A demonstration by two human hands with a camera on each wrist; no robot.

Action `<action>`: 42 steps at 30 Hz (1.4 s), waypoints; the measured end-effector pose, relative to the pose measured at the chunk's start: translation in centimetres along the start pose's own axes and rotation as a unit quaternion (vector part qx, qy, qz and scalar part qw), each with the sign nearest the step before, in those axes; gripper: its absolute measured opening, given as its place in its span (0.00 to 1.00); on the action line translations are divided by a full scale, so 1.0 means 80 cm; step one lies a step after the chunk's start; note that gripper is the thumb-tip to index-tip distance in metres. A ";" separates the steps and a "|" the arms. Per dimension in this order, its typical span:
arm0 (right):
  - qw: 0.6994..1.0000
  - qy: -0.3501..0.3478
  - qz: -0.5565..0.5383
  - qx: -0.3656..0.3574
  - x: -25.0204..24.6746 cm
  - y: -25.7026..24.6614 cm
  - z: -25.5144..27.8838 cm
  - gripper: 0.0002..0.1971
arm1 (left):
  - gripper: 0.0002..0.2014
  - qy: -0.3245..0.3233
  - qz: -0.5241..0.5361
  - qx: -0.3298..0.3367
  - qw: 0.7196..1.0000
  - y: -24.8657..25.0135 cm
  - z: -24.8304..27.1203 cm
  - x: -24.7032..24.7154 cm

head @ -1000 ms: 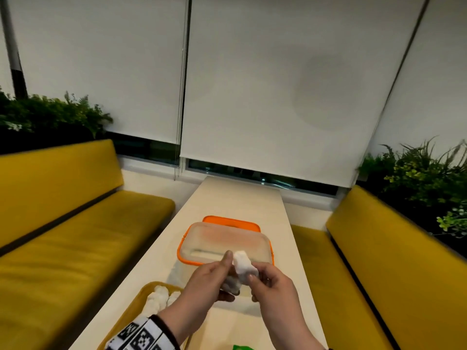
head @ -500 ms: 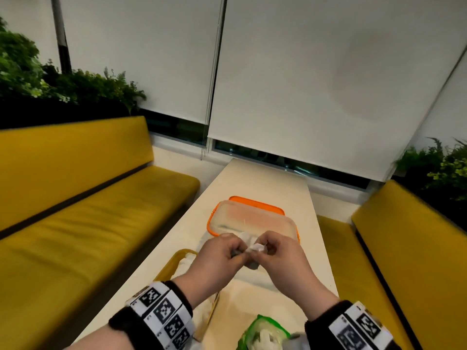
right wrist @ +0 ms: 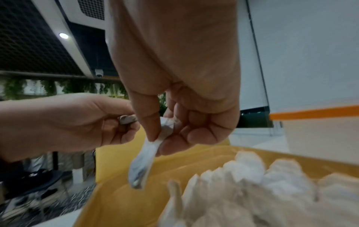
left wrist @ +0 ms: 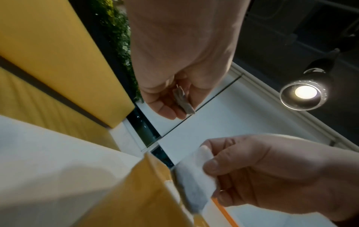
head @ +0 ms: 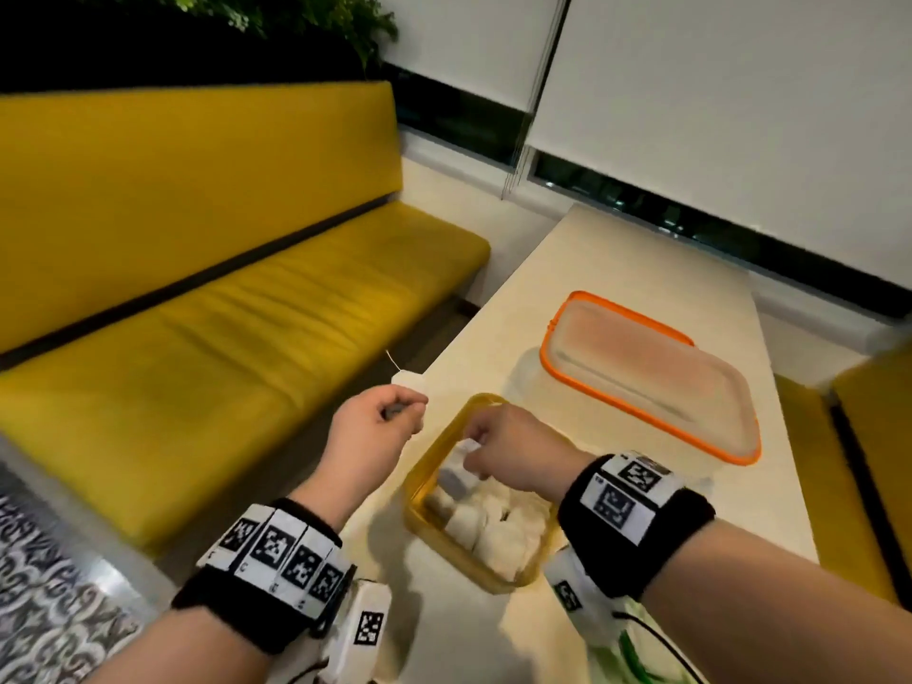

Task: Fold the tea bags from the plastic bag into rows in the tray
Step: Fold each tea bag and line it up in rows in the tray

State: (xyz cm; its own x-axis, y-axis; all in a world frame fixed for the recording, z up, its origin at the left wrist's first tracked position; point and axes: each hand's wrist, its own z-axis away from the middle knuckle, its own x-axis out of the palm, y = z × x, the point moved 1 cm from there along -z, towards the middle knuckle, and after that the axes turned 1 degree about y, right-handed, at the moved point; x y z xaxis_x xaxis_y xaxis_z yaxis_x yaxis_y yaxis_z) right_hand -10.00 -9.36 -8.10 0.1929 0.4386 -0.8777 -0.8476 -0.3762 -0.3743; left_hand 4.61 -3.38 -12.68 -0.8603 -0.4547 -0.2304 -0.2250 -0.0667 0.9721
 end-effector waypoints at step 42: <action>0.993 -0.058 0.106 -0.001 0.003 -0.017 -0.002 0.17 | 0.08 -0.046 -0.100 0.044 0.993 -0.031 0.021 -0.010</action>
State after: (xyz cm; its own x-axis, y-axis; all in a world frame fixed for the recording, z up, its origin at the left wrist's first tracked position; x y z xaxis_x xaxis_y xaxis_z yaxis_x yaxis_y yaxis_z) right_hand -8.73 -8.89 -7.90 -0.0475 0.4400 -0.8967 -0.8626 -0.4708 -0.1853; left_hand 5.08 -1.35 -14.99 -0.8311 -0.3574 -0.4261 -0.4322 -0.0673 0.8993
